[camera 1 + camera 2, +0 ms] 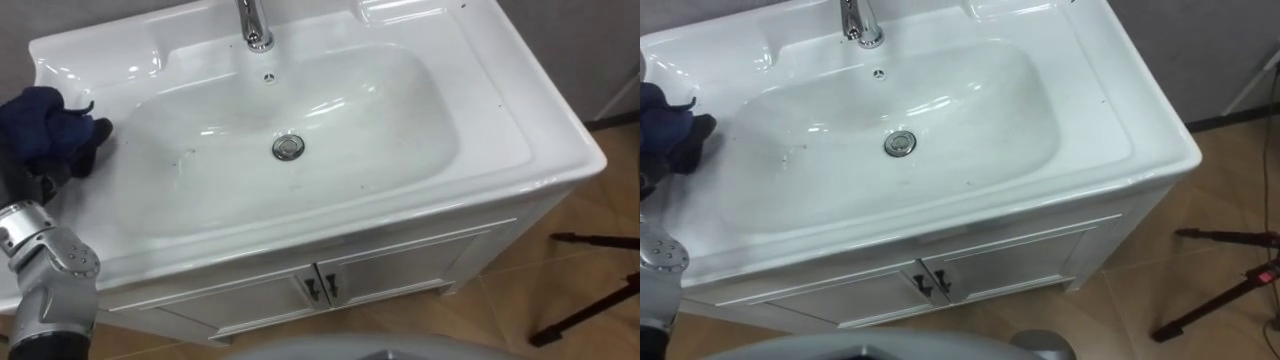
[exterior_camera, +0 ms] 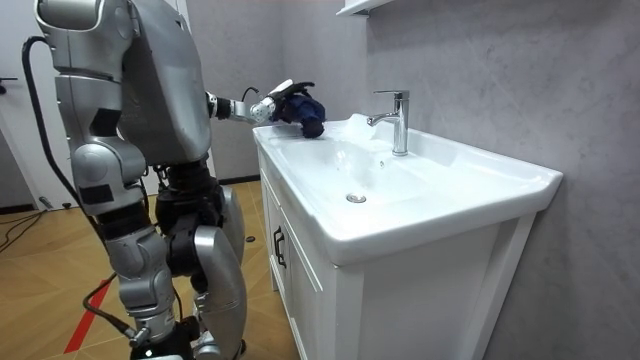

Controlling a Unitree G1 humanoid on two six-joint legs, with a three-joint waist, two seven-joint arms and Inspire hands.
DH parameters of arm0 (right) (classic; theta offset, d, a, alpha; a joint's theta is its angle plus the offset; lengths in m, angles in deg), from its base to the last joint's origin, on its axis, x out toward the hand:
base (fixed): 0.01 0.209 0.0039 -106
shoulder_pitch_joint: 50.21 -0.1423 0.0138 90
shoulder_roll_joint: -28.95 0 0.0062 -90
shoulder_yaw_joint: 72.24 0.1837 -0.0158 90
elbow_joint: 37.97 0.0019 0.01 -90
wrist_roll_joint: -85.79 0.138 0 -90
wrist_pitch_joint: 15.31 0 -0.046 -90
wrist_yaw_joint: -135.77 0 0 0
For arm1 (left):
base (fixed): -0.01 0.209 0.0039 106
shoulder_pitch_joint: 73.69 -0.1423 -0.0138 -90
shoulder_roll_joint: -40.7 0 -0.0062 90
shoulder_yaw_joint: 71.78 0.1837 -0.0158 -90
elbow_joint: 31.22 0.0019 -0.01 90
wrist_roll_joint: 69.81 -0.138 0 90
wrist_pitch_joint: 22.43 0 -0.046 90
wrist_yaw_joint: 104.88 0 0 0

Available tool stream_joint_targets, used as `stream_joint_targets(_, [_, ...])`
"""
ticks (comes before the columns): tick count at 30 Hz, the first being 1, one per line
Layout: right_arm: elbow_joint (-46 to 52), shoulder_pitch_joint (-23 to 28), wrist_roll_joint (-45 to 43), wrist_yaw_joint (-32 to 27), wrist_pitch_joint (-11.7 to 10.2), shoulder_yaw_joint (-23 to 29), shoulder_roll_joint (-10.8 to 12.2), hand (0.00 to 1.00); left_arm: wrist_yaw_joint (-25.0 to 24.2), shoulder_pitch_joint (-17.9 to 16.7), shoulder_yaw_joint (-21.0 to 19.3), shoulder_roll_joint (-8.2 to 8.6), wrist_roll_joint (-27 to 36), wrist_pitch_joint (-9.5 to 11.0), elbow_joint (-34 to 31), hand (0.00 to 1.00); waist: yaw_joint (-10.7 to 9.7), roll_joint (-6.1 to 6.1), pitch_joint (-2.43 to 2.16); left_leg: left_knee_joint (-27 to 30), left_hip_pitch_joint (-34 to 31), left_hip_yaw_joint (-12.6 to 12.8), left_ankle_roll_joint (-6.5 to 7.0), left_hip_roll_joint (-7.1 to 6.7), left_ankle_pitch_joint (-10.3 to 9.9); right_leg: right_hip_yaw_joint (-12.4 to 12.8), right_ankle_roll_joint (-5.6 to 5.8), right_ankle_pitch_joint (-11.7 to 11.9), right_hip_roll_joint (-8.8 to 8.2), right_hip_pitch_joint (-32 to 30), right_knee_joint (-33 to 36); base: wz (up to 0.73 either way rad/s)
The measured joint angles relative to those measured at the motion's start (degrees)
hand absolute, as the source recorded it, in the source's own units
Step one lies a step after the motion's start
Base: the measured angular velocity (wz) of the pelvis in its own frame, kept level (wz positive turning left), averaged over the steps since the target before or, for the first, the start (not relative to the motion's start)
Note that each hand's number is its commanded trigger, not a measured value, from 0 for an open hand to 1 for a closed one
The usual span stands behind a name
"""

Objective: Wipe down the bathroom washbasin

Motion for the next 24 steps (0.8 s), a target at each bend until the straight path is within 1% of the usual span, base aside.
stream_joint_targets(2, [0.01, 0.11, -0.92, 0.00, 0.28, 0.00, 0.00, 0.00, -0.01, 0.00, 0.00, 0.00, 0.00, -0.70, 0.01, 0.00, 0.01, 0.05, 0.02, -0.04, -0.01, -0.04, 0.00, -0.03, 0.00, 0.05, -0.01, -0.16, -0.04, -0.11, 0.38, 0.00])
stream_joint_targets(4, [0.28, 0.16, -1.20, 0.03, 0.39, 0.02, -0.01, 0.00, -0.02, 0.00, -0.02, 0.00, 0.00, -0.86, 0.01, 0.00, -0.03, 0.10, 0.04, -0.14, -0.04, -0.11, 0.00, -0.05, -0.02, 0.01, -0.06, -0.37, -0.07, -0.25, 0.50, 0.00])
stream_joint_targets(10, [0.99, -0.48, -1.12, 0.06, 0.24, -0.01, -0.10, 0.00, -0.06, 0.00, 0.01, 0.12, -0.05, -1.25, 0.00, 0.00, 0.00, 0.45, -0.19, -0.06, -0.35, -0.14, 0.00, -0.02, -0.01, -0.14, -0.11, -0.36, -0.09, -0.10, 0.86, 0.00])
stream_joint_targets(15, [2.08, -0.60, -1.08, 0.10, 0.18, -0.02, -0.07, 0.00, -0.12, 0.00, 0.00, 0.12, -0.14, -1.29, 0.00, 0.00, -0.05, 0.34, -0.17, -0.05, -0.36, -0.13, 0.00, -0.03, -0.01, -0.15, -0.09, -0.37, -0.12, -0.08, 0.63, 0.00])
stream_joint_targets(19, [2.52, -0.59, -0.67, 0.10, 0.12, -0.02, -0.06, 0.00, -0.13, 0.01, 0.01, 0.12, -0.72, -1.28, -0.07, 0.00, -0.06, -0.02, -0.07, -0.01, -0.33, -0.12, 0.00, -0.04, -0.01, -0.15, -0.07, -0.39, -0.13, -0.10, 0.53, 0.00])
stream_joint_targets(20, [2.52, -0.59, -0.66, 0.10, 0.10, -0.02, -0.06, 0.00, -0.13, 0.01, 0.00, 0.12, -0.72, -1.28, -0.08, 0.00, -0.07, -0.26, 0.09, 0.00, -0.33, -0.12, 0.00, -0.04, -0.01, -0.15, -0.06, -0.39, -0.13, -0.11, 0.49, 0.00])
stream_joint_targets(22, [2.52, -0.56, -0.67, 0.10, 0.10, -0.01, -0.06, 0.00, -0.13, 0.01, 0.01, 0.12, -0.72, -1.27, -0.09, 0.00, -0.10, -0.39, 0.16, 0.00, -0.27, -0.06, 0.00, -0.04, -0.01, -0.09, -0.05, -0.42, -0.13, -0.24, 0.33, 0.00])
stream_joint_targets(24, [2.52, -0.57, -0.67, 0.10, 0.09, 0.04, -0.06, 0.00, -0.13, 0.08, 0.00, 0.12, -0.71, -1.17, -0.09, 0.00, -0.08, -0.39, 0.14, -0.03, -0.26, -0.06, 0.00, -0.05, -0.01, -0.05, -0.04, -0.46, -0.13, -0.30, 0.36, 0.00])
